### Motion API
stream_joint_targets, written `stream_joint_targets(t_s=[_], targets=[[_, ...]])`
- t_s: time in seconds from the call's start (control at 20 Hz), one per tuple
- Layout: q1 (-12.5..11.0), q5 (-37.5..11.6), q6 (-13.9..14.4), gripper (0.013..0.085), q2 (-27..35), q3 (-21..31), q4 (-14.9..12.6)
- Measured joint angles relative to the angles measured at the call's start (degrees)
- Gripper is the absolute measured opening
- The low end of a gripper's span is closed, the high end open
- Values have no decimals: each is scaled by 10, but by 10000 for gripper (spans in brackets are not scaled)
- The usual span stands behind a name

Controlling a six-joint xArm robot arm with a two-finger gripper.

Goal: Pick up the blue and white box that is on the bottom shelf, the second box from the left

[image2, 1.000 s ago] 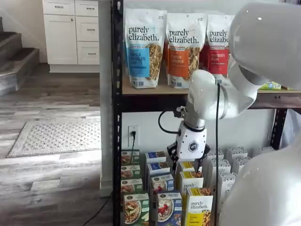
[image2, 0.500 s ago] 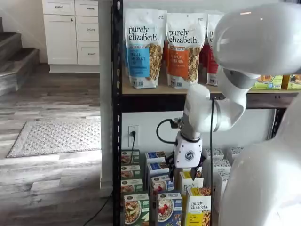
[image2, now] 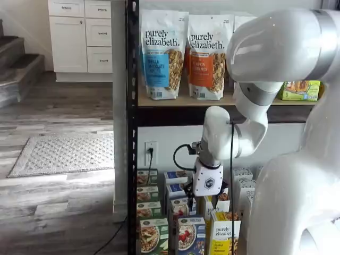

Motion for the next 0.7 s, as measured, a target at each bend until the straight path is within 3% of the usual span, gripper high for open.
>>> stream_joint_targets(t_s=[0.7], targets=[[-13, -60, -13, 850, 122, -77, -1]])
